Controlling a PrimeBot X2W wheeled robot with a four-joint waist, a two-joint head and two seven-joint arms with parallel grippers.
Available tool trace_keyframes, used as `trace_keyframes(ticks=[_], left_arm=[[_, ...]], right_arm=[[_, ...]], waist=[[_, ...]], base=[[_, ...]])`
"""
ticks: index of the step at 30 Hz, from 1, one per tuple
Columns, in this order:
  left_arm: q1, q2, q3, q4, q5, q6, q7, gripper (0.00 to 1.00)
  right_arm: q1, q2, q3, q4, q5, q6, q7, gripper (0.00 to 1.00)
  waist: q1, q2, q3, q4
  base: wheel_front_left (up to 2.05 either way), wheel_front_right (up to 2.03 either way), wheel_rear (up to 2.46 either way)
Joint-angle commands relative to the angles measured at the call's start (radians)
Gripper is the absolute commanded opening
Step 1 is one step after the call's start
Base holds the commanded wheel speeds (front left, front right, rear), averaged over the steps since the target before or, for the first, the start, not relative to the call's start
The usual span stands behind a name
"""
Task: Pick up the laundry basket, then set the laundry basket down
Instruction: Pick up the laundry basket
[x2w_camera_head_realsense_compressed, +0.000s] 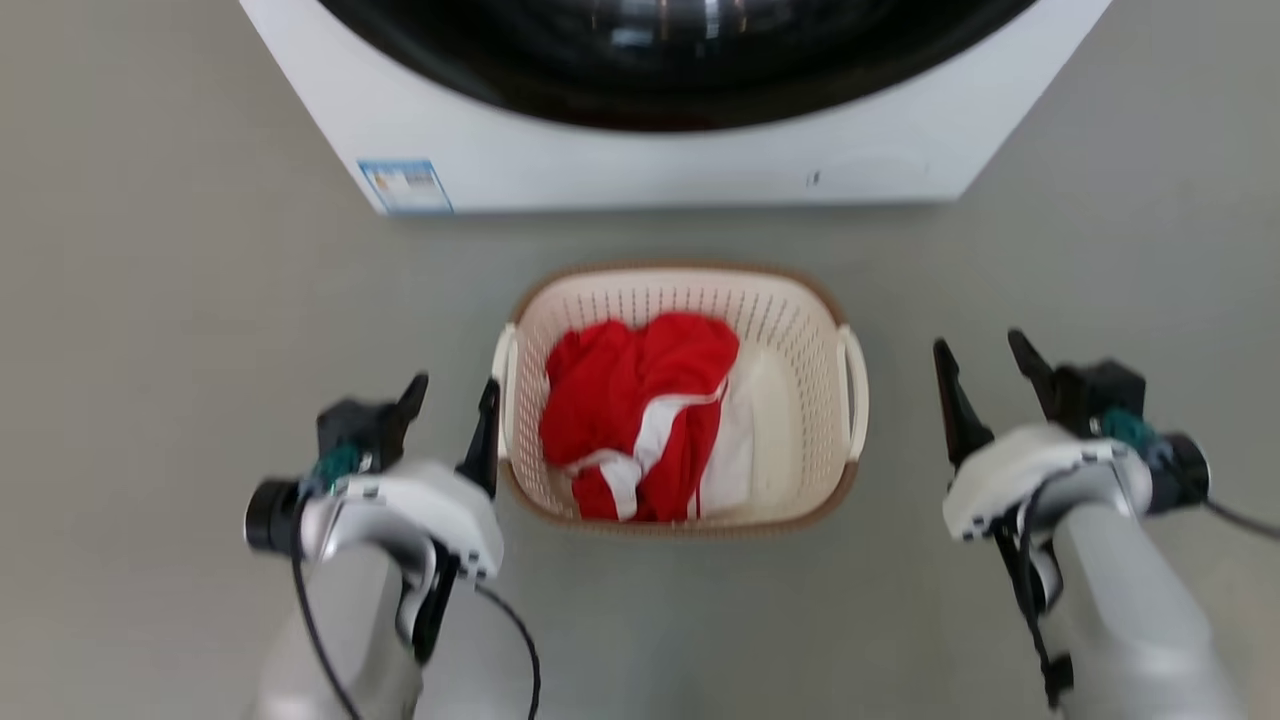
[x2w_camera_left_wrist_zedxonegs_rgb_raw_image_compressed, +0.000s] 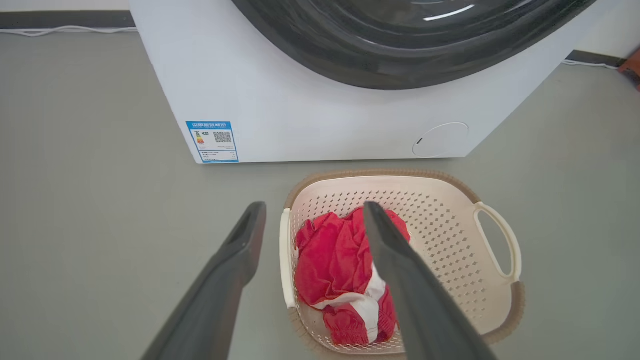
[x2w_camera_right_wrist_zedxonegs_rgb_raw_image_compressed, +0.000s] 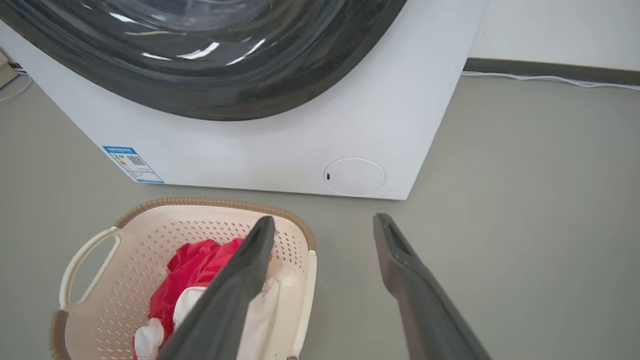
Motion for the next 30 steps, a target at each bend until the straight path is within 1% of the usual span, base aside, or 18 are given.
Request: trace_keyframes(ticks=[1,8,14,20,30], left_arm=[[-0.058,0.015,0.018,0.013,0.002,-0.003,-0.006,1.00],[-0.231,0.015,-0.024,0.193,0.001,0.011,-0.005,1.00],[-0.328,0.015,-0.060,0.301,-0.013,0.009,-0.005,1.00],[-0.396,0.015,-0.082,0.352,-0.027,0.015,-0.006,1.00],[-0.446,0.015,-0.088,0.369,-0.035,0.024,-0.006,1.00]], right_arm=[[-0.042,0.002,0.023,0.009,-0.002,0.006,0.011,1.00],[-0.175,0.002,0.037,0.145,-0.016,0.006,0.058,1.00],[-0.251,0.002,0.045,0.232,-0.029,0.006,0.044,1.00],[-0.310,0.002,0.049,0.284,-0.052,0.006,0.012,1.00],[-0.376,0.002,0.049,0.340,-0.059,0.006,-0.024,1.00]], waist=[[0.0000,0.0000,0.089,0.000],[0.0000,0.0000,0.209,0.007],[0.0000,0.0000,0.274,0.002],[0.0000,0.0000,0.333,-0.001],[0.0000,0.0000,0.407,-0.004]], base=[[0.00,0.00,0.00],[0.00,0.00,0.00],[0.00,0.00,0.00],[0.00,0.00,0.00],[0.00,0.00,0.00]])
